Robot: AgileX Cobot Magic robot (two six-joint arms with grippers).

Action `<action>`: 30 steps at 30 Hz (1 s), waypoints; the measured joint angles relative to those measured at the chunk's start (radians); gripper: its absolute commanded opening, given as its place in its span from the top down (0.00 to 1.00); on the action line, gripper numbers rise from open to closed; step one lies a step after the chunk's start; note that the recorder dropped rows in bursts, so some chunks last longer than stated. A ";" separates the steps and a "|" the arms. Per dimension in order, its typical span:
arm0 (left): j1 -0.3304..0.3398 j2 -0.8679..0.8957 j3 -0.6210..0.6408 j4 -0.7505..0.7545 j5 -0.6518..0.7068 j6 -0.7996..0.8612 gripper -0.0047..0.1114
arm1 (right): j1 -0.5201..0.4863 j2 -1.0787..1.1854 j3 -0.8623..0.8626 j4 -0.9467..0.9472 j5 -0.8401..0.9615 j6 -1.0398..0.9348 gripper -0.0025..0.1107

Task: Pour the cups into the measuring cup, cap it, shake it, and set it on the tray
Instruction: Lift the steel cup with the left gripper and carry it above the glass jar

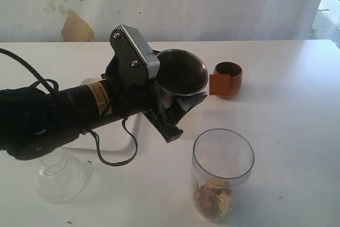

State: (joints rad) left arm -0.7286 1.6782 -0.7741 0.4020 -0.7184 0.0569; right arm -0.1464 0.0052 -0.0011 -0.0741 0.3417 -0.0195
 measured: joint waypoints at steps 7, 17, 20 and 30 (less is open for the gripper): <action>0.000 0.000 0.000 0.019 -0.006 0.039 0.96 | 0.000 0.000 0.000 0.000 0.000 0.000 0.98; 0.000 0.000 0.000 0.093 -0.020 0.051 0.96 | 0.000 0.000 0.000 0.000 0.000 0.000 0.98; 0.000 0.000 -0.005 0.114 -0.047 0.051 0.96 | 0.000 0.000 0.000 0.000 0.000 0.000 0.98; 0.000 0.000 -0.060 0.192 -0.066 0.051 0.96 | 0.000 0.000 0.000 0.000 0.000 0.000 0.98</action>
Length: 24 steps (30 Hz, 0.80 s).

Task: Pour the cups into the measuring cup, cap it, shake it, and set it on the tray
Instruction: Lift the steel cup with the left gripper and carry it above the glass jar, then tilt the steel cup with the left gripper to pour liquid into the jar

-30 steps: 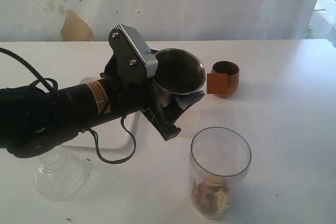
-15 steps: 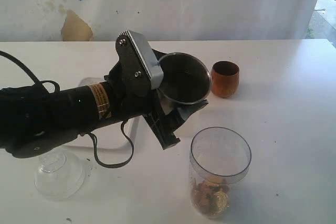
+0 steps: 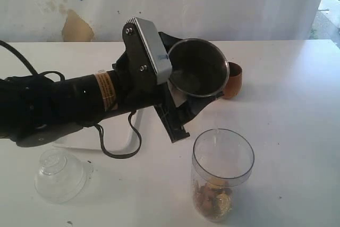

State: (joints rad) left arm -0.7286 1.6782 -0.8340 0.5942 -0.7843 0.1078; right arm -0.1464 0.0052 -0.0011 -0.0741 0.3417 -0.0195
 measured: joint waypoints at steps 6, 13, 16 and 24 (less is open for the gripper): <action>0.000 0.000 0.000 0.043 0.028 0.000 0.96 | 0.000 0.000 0.000 0.000 0.000 0.000 0.98; 0.000 0.000 0.000 0.092 0.028 0.000 0.96 | 0.000 0.000 0.000 0.000 0.000 0.000 0.98; 0.000 0.000 0.000 0.094 0.028 0.003 0.96 | 0.000 0.000 0.000 0.000 0.000 0.000 0.98; 0.000 0.000 0.000 0.094 0.028 0.066 0.96 | 0.000 0.000 0.000 0.000 0.000 0.000 0.98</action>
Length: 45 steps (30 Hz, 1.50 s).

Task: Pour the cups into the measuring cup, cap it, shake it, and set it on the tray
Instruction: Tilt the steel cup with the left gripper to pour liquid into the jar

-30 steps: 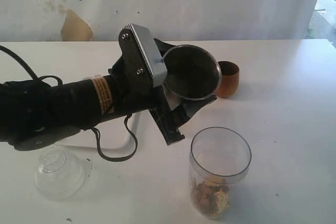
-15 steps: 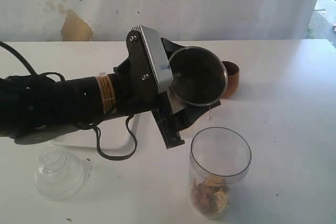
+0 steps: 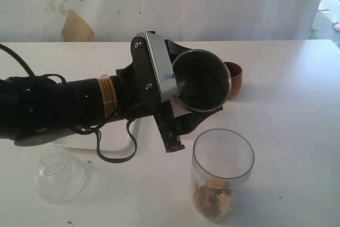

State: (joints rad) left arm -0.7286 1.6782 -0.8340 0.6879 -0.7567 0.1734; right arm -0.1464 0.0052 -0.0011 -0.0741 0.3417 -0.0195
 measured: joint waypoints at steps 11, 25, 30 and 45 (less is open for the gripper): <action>0.000 0.000 0.000 0.000 0.002 0.061 0.96 | 0.000 0.000 0.000 0.000 0.000 0.000 0.98; 0.000 0.000 -0.056 0.000 0.057 0.093 0.96 | 0.000 0.000 0.000 0.000 0.000 0.000 0.98; 0.000 0.000 -0.077 0.009 0.072 0.093 0.96 | 0.000 0.000 0.000 0.000 0.000 0.000 0.98; 0.000 0.000 -0.078 0.050 0.119 0.129 0.96 | 0.000 0.000 0.000 0.000 0.000 0.000 0.98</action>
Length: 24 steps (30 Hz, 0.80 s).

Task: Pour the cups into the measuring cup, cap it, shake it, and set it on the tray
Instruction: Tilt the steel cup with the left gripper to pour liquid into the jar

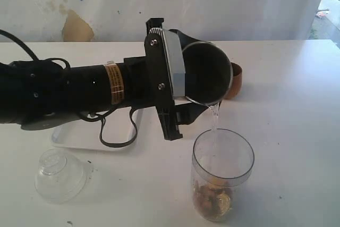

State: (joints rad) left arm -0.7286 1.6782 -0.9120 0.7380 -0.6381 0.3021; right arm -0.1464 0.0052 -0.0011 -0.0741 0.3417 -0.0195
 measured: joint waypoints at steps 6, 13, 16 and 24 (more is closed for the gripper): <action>0.000 0.000 -0.002 0.002 0.001 0.068 0.96 | 0.000 0.000 0.000 0.000 0.000 0.000 0.98; 0.000 0.000 -0.002 0.004 -0.004 0.150 0.96 | 0.000 0.000 0.000 0.000 0.000 0.000 0.98; 0.000 0.000 -0.002 0.004 -0.020 0.226 0.96 | 0.000 0.000 0.000 0.000 0.000 0.000 0.98; 0.000 0.000 -0.002 0.005 -0.042 0.331 0.96 | 0.000 0.000 0.000 0.000 0.000 0.000 0.98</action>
State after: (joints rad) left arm -0.7286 1.6782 -0.9136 0.7427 -0.6803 0.6329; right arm -0.1464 0.0052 -0.0011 -0.0741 0.3417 -0.0195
